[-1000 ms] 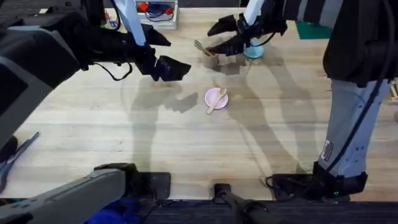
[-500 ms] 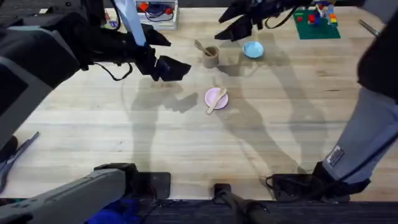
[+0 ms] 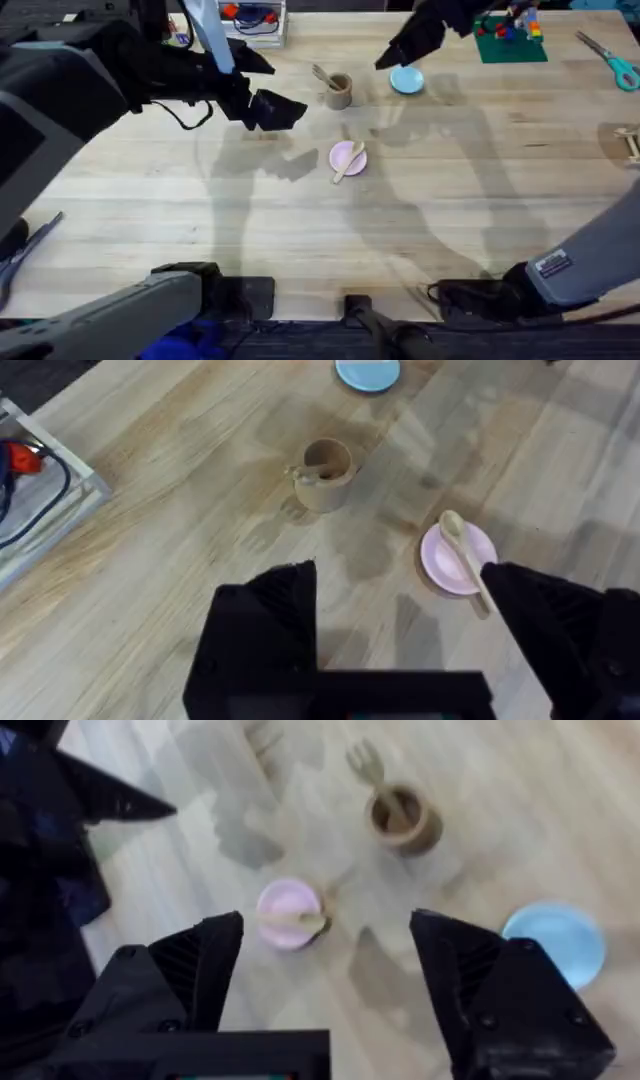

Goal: Pick up a utensil and set it on the pink plate, then put the other utensil in the container.

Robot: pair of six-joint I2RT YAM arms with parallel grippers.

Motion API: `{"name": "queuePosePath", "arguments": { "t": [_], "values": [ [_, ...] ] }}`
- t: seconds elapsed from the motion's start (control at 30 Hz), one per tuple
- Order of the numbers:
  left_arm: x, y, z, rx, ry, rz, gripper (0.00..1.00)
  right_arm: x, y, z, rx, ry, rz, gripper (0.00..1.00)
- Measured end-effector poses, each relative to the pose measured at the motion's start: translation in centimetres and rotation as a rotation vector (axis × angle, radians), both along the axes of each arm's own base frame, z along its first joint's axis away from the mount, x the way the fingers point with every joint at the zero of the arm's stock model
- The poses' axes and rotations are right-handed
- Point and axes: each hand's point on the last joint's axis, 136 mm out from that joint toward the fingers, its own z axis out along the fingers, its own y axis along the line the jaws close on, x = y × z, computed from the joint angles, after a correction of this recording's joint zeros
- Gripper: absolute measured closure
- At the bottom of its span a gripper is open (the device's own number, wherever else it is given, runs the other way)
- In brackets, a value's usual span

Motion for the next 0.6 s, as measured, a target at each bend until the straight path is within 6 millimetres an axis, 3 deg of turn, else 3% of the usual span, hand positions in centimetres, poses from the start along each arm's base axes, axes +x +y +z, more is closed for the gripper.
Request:
{"name": "queuePosePath", "arguments": {
  "t": [0.37,0.6],
  "values": [
    [0.0,0.0,0.0,0.000,0.001,0.000,0.007,-5.1,-2.8,-0.4,-0.168,0.203,-0.061,0.006],
    [0.0,0.0,0.0,0.000,0.000,0.000,0.008,-5.8,-4.0,-1.1,-0.251,0.229,-0.074,0.006]
  ]
}}
